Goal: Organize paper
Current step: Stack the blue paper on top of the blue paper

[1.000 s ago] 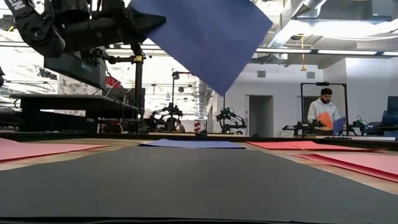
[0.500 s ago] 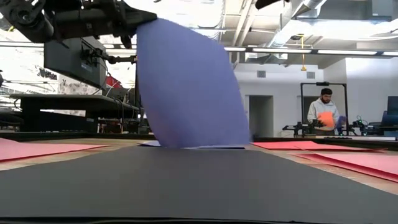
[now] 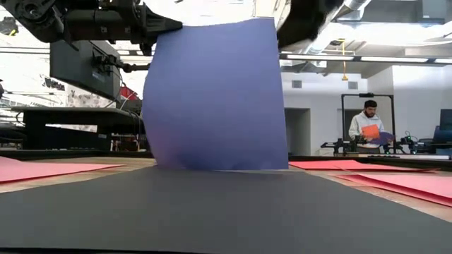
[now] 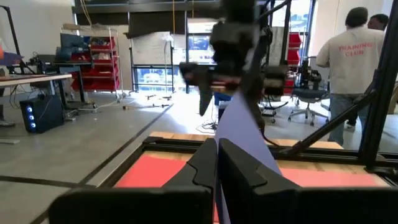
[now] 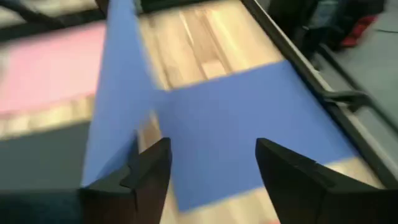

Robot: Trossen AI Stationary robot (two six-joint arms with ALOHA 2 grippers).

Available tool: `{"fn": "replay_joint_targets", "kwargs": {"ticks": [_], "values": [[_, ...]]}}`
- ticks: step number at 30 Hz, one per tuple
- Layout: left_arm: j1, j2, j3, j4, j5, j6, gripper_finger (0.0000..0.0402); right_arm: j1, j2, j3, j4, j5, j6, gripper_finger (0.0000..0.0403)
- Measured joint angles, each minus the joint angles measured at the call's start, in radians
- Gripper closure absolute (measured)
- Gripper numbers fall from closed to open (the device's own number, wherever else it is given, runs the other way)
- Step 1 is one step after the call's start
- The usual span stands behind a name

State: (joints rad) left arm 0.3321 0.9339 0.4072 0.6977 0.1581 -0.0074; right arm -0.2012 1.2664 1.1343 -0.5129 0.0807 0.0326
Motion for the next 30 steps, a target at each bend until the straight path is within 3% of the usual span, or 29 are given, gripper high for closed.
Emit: {"fn": "replay_joint_targets", "kwargs": {"ticks": [6, 12, 15, 22, 26, 30], "values": [[0.0, -0.001, 0.0, 0.0, -0.003, 0.011, 0.0402, -0.101, -0.087, -0.236, 0.336, -0.272, 0.072, 0.0168], [0.0, -0.001, 0.0, 0.0, -0.005, 0.011, 0.0402, -0.104, -0.204, -0.408, 0.467, -0.366, 0.119, 0.0168], [0.0, -0.001, 0.0, 0.0, -0.005, 0.011, 0.0402, -0.071, -0.22, -0.507, 0.645, -0.374, 0.184, 0.0168], [0.0, -0.001, 0.0, -0.004, -0.005, -0.002, 0.0402, -0.067, -0.033, -0.603, 0.979, -0.375, 0.274, 0.0168], [0.0, -0.001, 0.0, -0.007, -0.006, -0.003, 0.0402, -0.068, 0.115, -0.599, 1.212, -0.447, 0.315, 0.0168], [0.0, -0.001, 0.0, -0.011, -0.006, -0.004, 0.0402, -0.069, 0.212, -0.561, 1.279, -0.47, 0.311, 0.0179]]}}
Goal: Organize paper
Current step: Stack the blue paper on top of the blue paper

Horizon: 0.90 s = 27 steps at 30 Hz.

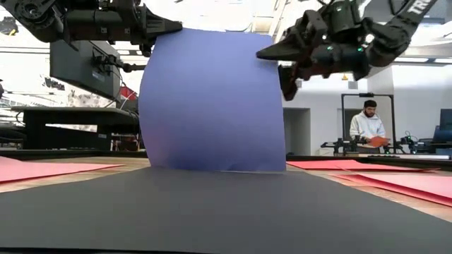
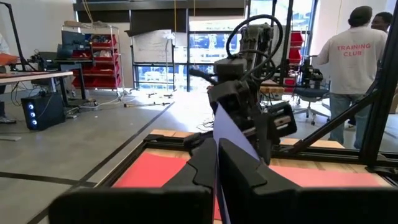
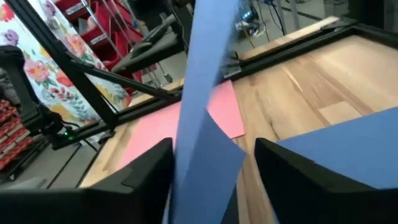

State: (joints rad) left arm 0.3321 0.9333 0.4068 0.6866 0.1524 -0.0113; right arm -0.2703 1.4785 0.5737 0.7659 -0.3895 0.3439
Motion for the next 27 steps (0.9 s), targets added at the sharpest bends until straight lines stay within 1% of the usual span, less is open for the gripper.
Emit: {"fn": "replay_joint_targets", "kwargs": {"ticks": [2, 3, 5, 8, 9, 13, 17, 21, 25, 27], "values": [[0.0, 0.0, 0.0, 0.0, 0.0, 0.0, 0.0402, 0.0, 0.033, 0.022, -0.002, -0.001, 0.0, 0.0205], [0.0, 0.0, 0.0, 0.0, 0.0, 0.001, 0.0402, 0.0, 0.047, 0.03, -0.005, -0.002, -0.002, 0.0225], [0.0, 0.0, 0.0, 0.0, 0.0, 0.002, 0.0402, 0.0, 0.066, 0.048, -0.002, -0.003, -0.015, 0.0276], [0.0, 0.0, 0.0, -0.001, 0.0, -0.004, 0.0402, 0.002, 0.077, 0.061, 0.001, -0.003, -0.059, 0.0364], [0.0, 0.0, 0.0, -0.001, 0.0, -0.009, 0.0402, 0.002, 0.079, 0.062, 0.0, -0.003, -0.074, 0.0383], [0.002, -0.004, 0.0, 0.001, 0.0, -0.014, 0.0399, 0.0, 0.074, 0.062, 0.007, -0.002, -0.09, 0.0398], [0.011, -0.052, 0.002, -0.015, 0.001, -0.015, 0.037, 0.0, 0.051, 0.062, 0.003, 0.022, -0.123, 0.0402], [0.012, -0.147, 0.04, -0.173, 0.002, -0.016, 0.0322, 0.0, 0.025, 0.063, 0.002, 0.029, -0.143, 0.0403], [0.011, -0.265, 0.089, -0.423, -0.022, -0.017, 0.0283, 0.0, 0.018, 0.063, -0.004, 0.03, -0.147, 0.0403], [0.011, -0.317, 0.086, -0.521, -0.031, -0.041, 0.027, 0.0, 0.018, 0.063, -0.006, 0.032, -0.157, 0.0403]]}}
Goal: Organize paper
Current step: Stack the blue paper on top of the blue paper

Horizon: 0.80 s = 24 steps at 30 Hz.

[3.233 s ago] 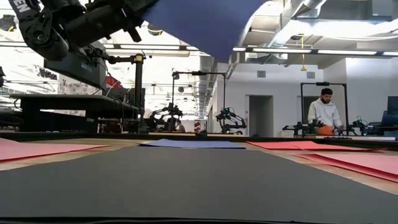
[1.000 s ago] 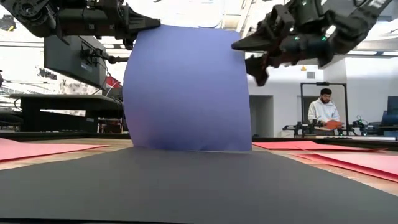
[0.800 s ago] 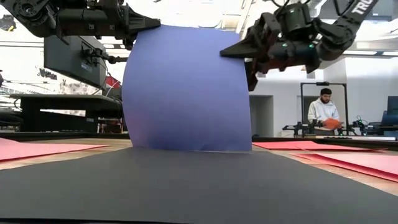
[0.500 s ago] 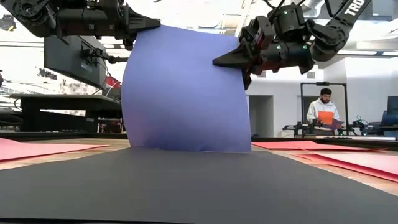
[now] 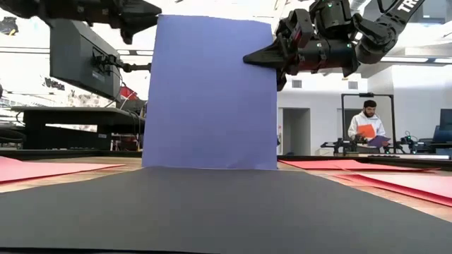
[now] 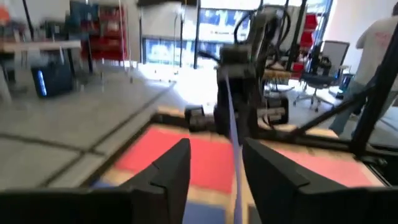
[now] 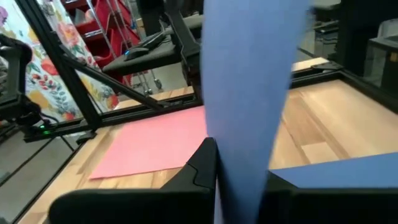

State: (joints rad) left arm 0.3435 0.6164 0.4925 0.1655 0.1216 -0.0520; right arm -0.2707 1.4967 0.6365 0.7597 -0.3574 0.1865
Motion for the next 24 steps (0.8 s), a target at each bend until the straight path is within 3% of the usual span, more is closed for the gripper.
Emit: {"fn": "replay_joint_targets", "kwargs": {"ticks": [4, 7, 15, 24], "values": [[0.0, -0.061, -0.066, -0.12, -0.005, -0.056, 0.0262, 0.0, 0.0, 0.0, 0.0, 0.019, -0.009, 0.0403], [0.0, -0.074, -0.154, -0.101, -0.003, -0.094, 0.0261, 0.0, 0.0, 0.0, 0.001, 0.02, -0.012, 0.0403], [-0.002, -0.055, -0.375, 0.24, 0.088, -0.191, 0.026, 0.0, 0.0, 0.0, 0.0, 0.022, -0.011, 0.0403], [-0.036, 0.017, -0.425, 0.401, 0.101, -0.219, 0.026, 0.0, 0.0, 0.0, 0.0, 0.023, -0.013, 0.0403]]}}
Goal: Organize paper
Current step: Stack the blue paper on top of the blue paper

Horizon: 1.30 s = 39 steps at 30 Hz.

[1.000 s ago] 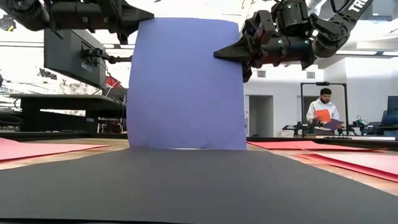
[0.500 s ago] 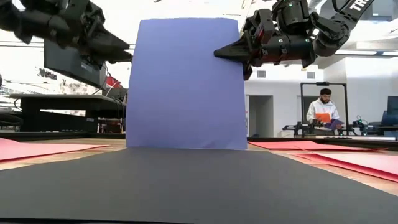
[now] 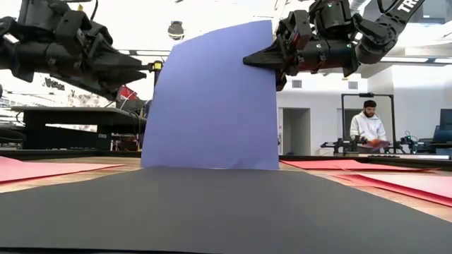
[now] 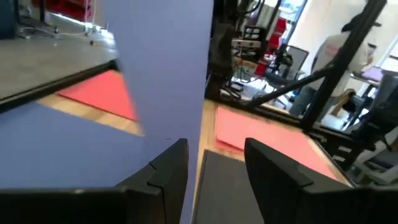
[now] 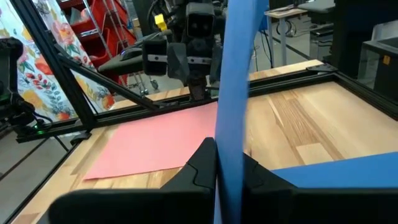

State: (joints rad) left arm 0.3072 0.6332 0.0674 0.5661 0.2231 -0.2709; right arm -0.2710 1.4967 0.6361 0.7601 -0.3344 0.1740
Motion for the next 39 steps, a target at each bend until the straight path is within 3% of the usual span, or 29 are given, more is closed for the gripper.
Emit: {"fn": "replay_joint_targets", "kwargs": {"ticks": [6, 16, 25, 31, 39], "values": [[0.003, 0.144, -0.001, 0.086, -0.049, -0.019, 0.026, 0.0, 0.0, 0.0, 0.0, 0.0, -0.003, 0.0403], [0.042, 0.419, 0.003, 0.349, -0.029, -0.07, 0.026, 0.0, 0.0, 0.0, -0.002, 0.0, -0.015, 0.0403], [0.043, 0.619, 0.117, 0.375, 0.017, -0.054, 0.026, 0.0, 0.0, 0.0, -0.016, 0.0, -0.018, 0.0403], [0.086, 0.651, 0.138, 0.351, 0.017, -0.041, 0.026, 0.0, 0.0, 0.0, -0.028, 0.0, -0.018, 0.0403], [0.131, 0.564, 0.138, 0.213, 0.033, -0.027, 0.026, -0.005, 0.0, 0.0, -0.025, -0.001, -0.026, 0.0403]]}}
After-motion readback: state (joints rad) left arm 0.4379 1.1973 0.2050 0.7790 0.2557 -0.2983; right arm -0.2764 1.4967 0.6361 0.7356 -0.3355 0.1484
